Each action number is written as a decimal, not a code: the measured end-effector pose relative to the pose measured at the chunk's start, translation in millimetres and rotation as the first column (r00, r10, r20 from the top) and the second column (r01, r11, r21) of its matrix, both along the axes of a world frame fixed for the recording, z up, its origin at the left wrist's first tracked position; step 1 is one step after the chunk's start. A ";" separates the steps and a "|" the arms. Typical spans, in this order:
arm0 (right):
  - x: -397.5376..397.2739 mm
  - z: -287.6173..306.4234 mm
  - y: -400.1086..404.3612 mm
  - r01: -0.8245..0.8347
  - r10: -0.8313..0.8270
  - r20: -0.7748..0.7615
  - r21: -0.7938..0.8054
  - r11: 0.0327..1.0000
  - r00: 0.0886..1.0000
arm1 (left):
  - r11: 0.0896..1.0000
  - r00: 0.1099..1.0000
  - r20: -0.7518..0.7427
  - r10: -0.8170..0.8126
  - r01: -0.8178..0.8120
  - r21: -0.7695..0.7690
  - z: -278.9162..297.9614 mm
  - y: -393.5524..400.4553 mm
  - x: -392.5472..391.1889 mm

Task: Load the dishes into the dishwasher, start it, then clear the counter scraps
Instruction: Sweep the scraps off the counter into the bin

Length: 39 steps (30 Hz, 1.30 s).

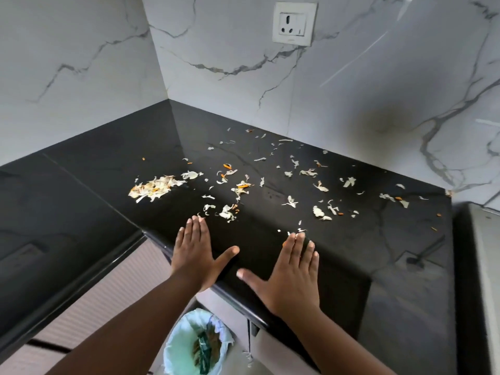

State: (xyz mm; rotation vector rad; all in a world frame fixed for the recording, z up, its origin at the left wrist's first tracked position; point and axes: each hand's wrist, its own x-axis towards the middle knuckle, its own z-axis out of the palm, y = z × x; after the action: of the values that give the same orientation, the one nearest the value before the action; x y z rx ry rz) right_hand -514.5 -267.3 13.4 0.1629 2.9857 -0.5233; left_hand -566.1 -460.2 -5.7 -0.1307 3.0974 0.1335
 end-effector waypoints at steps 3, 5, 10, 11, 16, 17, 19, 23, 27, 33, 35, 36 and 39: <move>-28.6 -3.8 -13.6 0.025 -0.026 -0.022 -0.017 1.000 0.999 | 1.000 1.000 -0.003 -0.006 0.006 0.000 -1.3 -0.9 -0.1; -44.1 -6.3 -20.5 0.029 -0.030 -0.030 -0.018 0.999 0.999 | 1.000 1.000 -0.005 -0.011 0.011 0.003 -3.0 -1.4 0.1; -79.1 -10.5 -36.9 0.054 -0.054 -0.044 -0.018 0.998 0.998 | 1.000 0.999 -0.021 -0.025 0.025 0.002 -6.6 -4.0 0.5; -85.1 -11.3 -38.9 0.050 -0.050 -0.042 -0.011 0.999 0.998 | 1.000 0.999 -0.020 -0.030 0.030 0.004 -7.4 -4.5 0.6; -87.8 -5.3 -35.6 -0.058 0.019 -0.215 -0.175 0.983 0.976 | 0.999 0.999 -0.010 -0.041 0.041 0.008 -6.6 -5.4 2.5; -80.1 -3.9 -31.2 -0.079 0.010 -0.285 -0.230 0.970 0.959 | 0.999 0.999 -0.003 -0.041 0.041 0.014 -5.9 -6.0 3.4; -60.5 -1.0 -16.4 -0.095 0.000 -0.364 -0.244 0.965 0.931 | 0.998 0.999 0.005 -0.044 0.044 0.041 -3.1 -5.3 3.4; -13.1 -2.7 29.8 0.041 -0.075 -0.283 -0.126 0.991 0.956 | 0.993 0.997 0.025 -0.071 0.068 0.095 2.5 -10.2 3.1; 22.8 -0.8 74.5 0.222 -0.243 -0.233 -0.112 0.969 0.942 | 0.968 0.999 -0.043 -0.021 0.031 0.248 8.0 -19.6 2.1; 31.8 9.0 139.4 0.306 -0.312 -0.185 -0.059 0.950 0.932 | 0.953 0.980 -0.109 0.164 -0.129 0.274 11.2 -14.8 -13.6; 23.3 13.6 161.5 0.309 -0.310 -0.190 -0.034 0.950 0.931 | 0.953 0.979 -0.109 0.172 -0.138 0.268 12.0 -7.5 -16.8; 16.5 15.9 174.7 0.302 -0.298 -0.194 -0.012 0.953 0.934 | 0.958 0.979 -0.120 0.162 -0.127 0.256 10.4 -0.8 -18.8; -12.0 23.2 218.7 0.291 -0.269 -0.201 0.086 0.953 0.942 | 0.976 0.986 -0.137 0.094 -0.064 0.208 8.2 21.2 -22.4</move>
State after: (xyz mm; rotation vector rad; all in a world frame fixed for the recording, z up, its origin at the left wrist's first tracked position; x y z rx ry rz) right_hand -526.5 -48.7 36.6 0.5895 3.1969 -0.4124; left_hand -588.6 -439.0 2.5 -0.2485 3.1984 0.4811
